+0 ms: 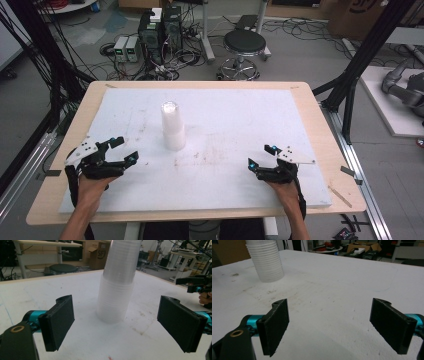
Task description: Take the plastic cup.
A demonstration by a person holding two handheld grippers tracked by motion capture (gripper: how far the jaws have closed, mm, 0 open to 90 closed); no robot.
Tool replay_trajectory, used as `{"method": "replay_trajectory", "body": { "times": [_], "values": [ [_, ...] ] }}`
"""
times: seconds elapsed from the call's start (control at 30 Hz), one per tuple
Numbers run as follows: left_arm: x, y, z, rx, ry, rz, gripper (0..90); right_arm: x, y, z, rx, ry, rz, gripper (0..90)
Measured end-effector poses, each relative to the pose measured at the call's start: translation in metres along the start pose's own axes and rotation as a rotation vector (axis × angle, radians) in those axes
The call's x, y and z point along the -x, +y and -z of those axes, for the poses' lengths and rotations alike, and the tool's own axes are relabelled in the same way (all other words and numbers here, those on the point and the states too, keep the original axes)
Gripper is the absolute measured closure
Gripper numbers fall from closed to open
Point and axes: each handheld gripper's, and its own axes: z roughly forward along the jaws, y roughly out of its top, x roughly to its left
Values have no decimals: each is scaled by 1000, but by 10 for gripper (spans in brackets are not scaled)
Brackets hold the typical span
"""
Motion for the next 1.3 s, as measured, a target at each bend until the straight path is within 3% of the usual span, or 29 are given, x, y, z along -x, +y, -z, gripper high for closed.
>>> {"method": "replay_trajectory", "body": {
  "times": [0.1, 0.13, 0.3, 0.83, 0.93, 1.3],
  "values": [
    [-3, 22, -2, -9, -31, -13, 140, 0, 0, 0, 1, 0, -4, 157],
    [-3, 22, -2, -9, -31, -13, 140, 0, 0, 0, 1, 0, -4, 157],
    [-6, 53, -11, -54, -111, -27, 140, 0, 0, 0, -2, 1, -6, 158],
    [-21, 120, -48, -186, -198, -138, 139, -1, 0, 0, -3, -4, 0, 158],
    [-22, 129, -57, -198, -220, -151, 138, -1, 0, 0, 0, -4, -1, 157],
    [-14, 149, -93, -316, -278, -232, 137, -1, 0, 0, -1, -4, 0, 158]
  ]
}}
